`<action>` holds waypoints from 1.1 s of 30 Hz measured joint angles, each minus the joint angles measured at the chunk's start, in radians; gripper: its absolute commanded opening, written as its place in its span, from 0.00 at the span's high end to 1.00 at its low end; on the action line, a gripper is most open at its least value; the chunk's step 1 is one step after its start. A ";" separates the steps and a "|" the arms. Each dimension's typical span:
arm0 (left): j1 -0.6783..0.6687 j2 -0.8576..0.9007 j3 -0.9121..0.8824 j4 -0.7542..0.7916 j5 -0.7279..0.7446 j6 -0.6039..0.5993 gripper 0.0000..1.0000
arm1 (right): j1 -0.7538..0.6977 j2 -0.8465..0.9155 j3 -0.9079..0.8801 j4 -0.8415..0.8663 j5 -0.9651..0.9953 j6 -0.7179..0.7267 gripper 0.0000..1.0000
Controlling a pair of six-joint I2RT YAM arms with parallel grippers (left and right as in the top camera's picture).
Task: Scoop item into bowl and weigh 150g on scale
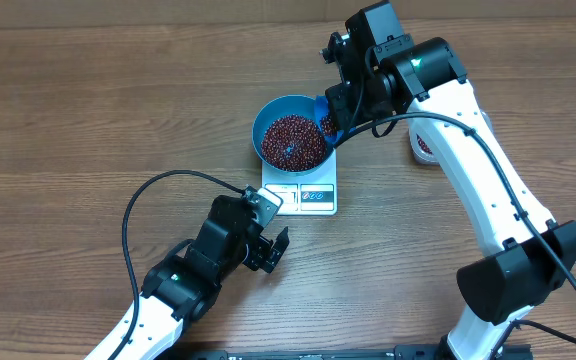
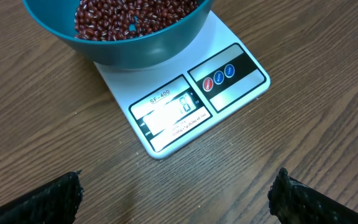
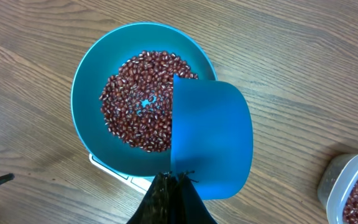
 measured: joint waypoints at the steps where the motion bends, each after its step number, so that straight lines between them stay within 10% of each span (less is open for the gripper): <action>1: 0.000 0.000 0.000 0.000 0.000 0.000 0.00 | 0.000 0.000 0.000 0.002 0.003 0.000 0.96; 33: 0.000 0.000 0.000 0.000 0.000 0.000 0.00 | 0.001 0.000 0.000 0.060 0.019 -0.003 0.95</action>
